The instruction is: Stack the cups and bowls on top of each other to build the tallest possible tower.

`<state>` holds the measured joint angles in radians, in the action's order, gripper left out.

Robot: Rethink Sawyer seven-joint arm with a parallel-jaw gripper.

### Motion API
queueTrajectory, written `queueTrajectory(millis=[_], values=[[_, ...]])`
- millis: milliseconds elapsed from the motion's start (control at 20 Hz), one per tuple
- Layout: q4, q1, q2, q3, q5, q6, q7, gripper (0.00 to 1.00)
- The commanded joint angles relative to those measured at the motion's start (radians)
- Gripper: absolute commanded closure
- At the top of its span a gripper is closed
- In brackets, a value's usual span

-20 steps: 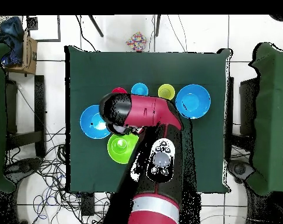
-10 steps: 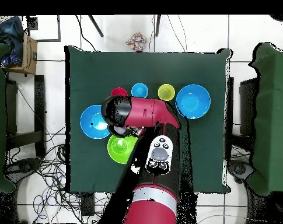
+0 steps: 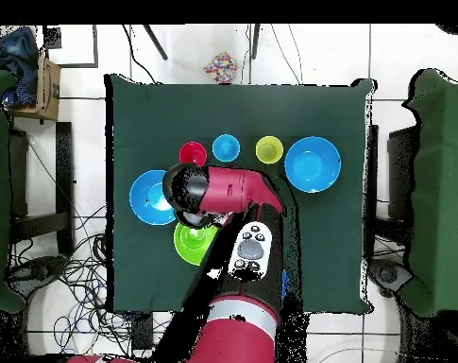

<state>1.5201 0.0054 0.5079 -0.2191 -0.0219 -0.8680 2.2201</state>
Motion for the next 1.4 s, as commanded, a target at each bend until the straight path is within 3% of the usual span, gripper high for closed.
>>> queueTrajectory(millis=[50,200,400,550,800,1400], values=[[0.074,0.014,-0.07,0.06,0.001,0.145,0.144,0.0],[0.045,0.023,-0.071,0.054,0.014,0.121,0.146,0.0],[-0.021,0.067,0.013,0.012,0.034,-0.013,0.171,0.0],[-0.098,0.074,0.028,0.002,0.03,-0.135,0.142,0.0],[-0.093,0.072,0.001,0.005,0.052,-0.081,0.175,0.0],[-0.08,0.19,-0.016,-0.115,0.078,-0.03,0.318,0.0]])
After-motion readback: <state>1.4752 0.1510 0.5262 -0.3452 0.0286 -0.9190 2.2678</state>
